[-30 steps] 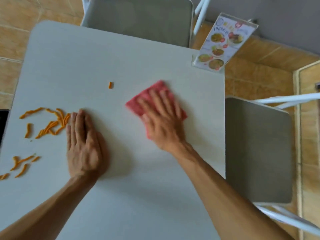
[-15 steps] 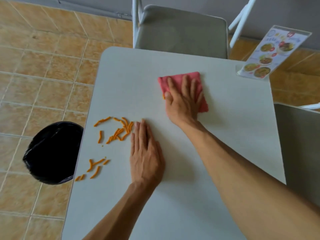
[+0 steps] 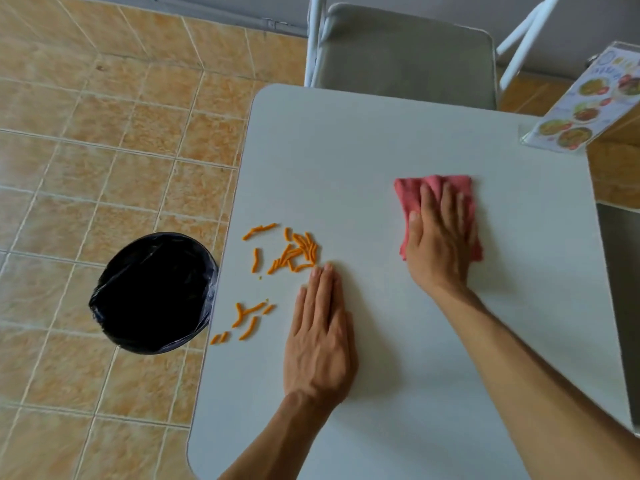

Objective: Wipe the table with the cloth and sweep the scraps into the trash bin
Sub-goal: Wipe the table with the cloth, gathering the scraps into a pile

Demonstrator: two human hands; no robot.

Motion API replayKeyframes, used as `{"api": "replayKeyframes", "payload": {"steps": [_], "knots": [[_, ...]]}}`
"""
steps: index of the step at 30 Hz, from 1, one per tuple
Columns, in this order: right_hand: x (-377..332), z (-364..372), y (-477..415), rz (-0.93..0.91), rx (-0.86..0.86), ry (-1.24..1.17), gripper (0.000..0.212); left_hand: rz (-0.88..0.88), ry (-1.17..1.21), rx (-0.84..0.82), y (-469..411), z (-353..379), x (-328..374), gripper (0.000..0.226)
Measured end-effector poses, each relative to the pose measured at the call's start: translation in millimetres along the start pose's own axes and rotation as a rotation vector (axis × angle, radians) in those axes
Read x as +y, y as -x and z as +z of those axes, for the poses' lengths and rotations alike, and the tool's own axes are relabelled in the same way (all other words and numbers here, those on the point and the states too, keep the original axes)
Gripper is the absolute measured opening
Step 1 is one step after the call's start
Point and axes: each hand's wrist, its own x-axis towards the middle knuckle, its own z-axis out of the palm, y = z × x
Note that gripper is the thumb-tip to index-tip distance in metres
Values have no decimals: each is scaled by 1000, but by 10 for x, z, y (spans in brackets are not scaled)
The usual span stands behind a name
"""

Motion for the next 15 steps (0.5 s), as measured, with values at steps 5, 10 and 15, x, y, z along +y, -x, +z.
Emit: {"api": "replayKeyframes", "payload": {"steps": [5, 10, 15], "knots": [[-166, -7, 509, -267, -87, 33, 59, -12, 0, -6, -7, -2, 6, 54], [497, -143, 551, 56, -12, 79, 64, -9, -13, -14, 1, 19, 2, 55], [190, -36, 951, 0, 11, 65, 63, -6, -19, -5, 9, 46, -22, 55]]}}
